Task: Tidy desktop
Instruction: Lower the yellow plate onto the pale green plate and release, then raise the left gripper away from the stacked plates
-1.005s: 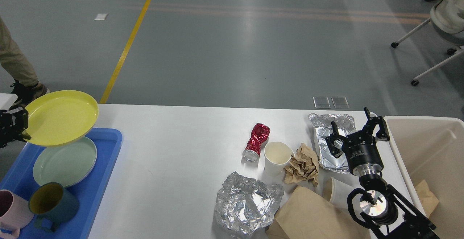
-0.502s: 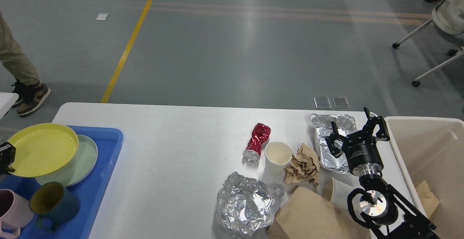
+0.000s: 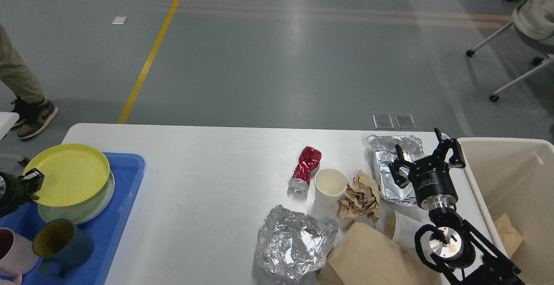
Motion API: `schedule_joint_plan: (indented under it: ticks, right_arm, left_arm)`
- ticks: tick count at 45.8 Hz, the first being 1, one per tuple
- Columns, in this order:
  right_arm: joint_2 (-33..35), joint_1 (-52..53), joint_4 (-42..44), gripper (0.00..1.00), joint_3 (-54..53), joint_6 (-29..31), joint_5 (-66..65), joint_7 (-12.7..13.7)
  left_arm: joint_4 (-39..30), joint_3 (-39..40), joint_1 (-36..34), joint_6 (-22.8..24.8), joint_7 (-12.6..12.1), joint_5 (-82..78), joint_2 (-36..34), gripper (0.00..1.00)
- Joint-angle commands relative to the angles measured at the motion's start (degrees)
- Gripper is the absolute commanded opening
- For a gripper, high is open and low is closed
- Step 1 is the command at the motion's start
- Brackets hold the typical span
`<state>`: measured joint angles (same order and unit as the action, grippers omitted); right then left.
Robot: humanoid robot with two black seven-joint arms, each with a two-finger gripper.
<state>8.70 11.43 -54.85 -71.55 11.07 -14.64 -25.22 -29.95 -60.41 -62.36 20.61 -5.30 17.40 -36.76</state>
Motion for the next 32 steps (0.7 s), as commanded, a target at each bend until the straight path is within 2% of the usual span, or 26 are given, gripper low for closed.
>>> schedule_joint_plan:
  ticks: [1,15,17,20,24,26,29,32]
  right_arm:
    - [0.00,0.00,0.00,1.00,0.09,0.00,-0.03,0.00]
    - [0.00,0.00,0.00,1.00,0.01,0.00,-0.03,0.00]
    - [0.00,0.00,0.00,1.00,0.01,0.00,0.05,0.00]
    - [0.00,0.00,0.00,1.00,0.01,0.00,-0.03,0.00]
    - [0.00,0.00,0.00,1.00,0.01,0.00,0.05,0.00]
    - [0.00,0.00,0.00,1.00,0.01,0.00,0.05,0.00]
    - [0.00,0.00,0.00,1.00,0.01,0.00,0.05,0.00]
    - [0.00,0.00,0.00,1.00,0.01,0.00,-0.03,0.00]
  left_arm:
    - [0.15,0.91,0.66,-0.22,-0.85,-1.49,0.81,0.00]
    - [0.15,1.35,0.66,0.04,-1.02,-2.20,0.63,0.00]
    - [0.15,1.79,0.66,0.13,-0.94,-2.20,0.63,0.03]
    - [0.06,2.32,0.74,0.05,-0.85,-2.20,0.63,0.13]
    - [0.15,2.41,0.74,-0.48,-0.94,-2.20,0.46,0.44]
    - [0.06,2.41,0.74,-0.83,-0.94,-2.20,0.37,0.55]
    - [0.15,2.49,0.74,-1.45,-0.94,-2.20,0.37,0.68]
    - [0.06,2.49,0.74,-2.06,-0.94,-2.20,0.19,0.74]
